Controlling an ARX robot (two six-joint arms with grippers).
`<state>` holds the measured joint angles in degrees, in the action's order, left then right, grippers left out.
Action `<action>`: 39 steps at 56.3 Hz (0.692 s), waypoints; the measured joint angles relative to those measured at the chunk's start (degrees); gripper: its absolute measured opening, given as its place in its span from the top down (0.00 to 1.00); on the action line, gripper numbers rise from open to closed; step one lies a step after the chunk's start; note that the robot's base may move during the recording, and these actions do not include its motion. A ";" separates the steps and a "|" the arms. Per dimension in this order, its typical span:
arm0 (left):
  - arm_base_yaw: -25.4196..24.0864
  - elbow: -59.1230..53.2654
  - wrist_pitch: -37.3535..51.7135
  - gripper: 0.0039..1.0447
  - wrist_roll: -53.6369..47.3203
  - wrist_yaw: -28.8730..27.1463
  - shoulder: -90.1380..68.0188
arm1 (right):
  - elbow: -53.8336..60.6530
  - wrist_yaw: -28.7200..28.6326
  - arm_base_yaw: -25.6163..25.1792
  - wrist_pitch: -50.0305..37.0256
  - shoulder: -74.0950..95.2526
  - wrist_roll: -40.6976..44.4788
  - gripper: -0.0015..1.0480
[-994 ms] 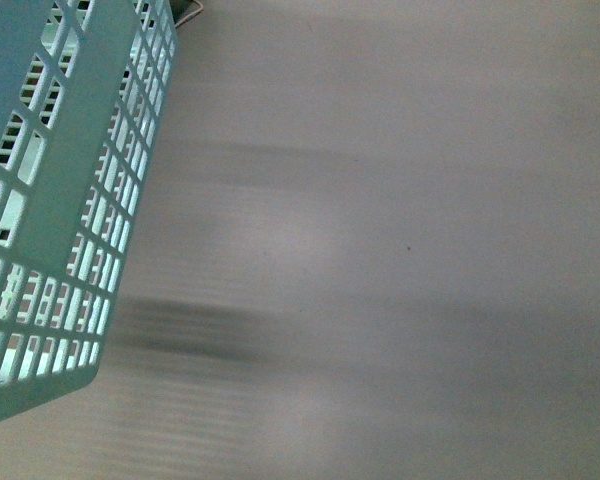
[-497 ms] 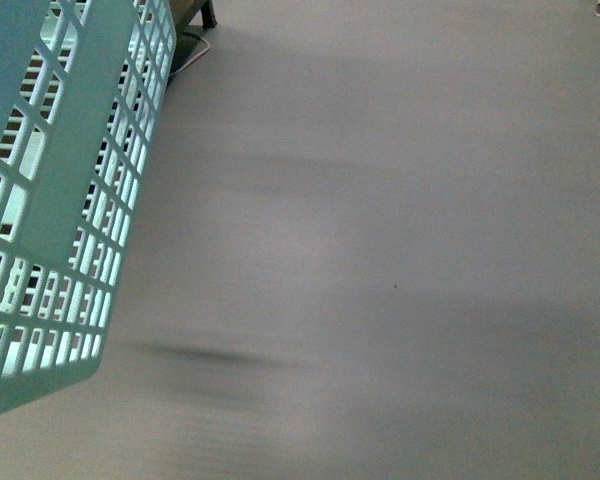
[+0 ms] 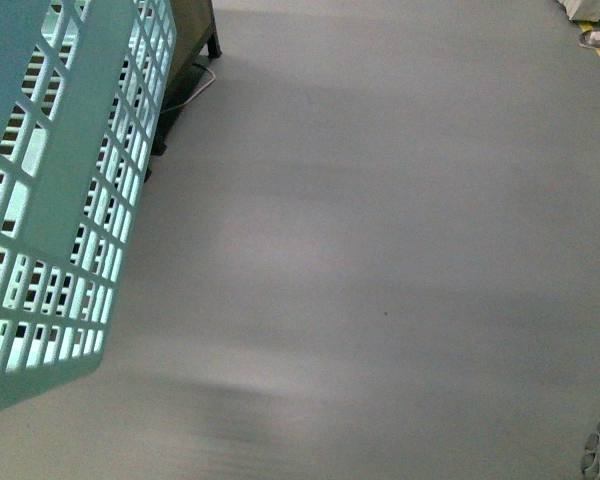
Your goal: Pick mango and avocado into basket
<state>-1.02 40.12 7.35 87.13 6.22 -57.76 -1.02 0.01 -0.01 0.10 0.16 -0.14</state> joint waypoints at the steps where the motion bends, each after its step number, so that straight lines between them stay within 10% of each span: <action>1: 0.00 0.00 0.00 0.75 0.00 0.00 0.00 | 0.00 0.00 0.00 0.00 0.00 0.00 0.08; 39: 0.00 0.00 0.00 0.75 0.00 0.00 -0.02 | 0.00 0.00 0.00 0.00 0.00 -0.02 0.08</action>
<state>-1.02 40.12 7.35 87.13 6.22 -57.78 -1.02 0.01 -0.01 0.10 0.16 -0.16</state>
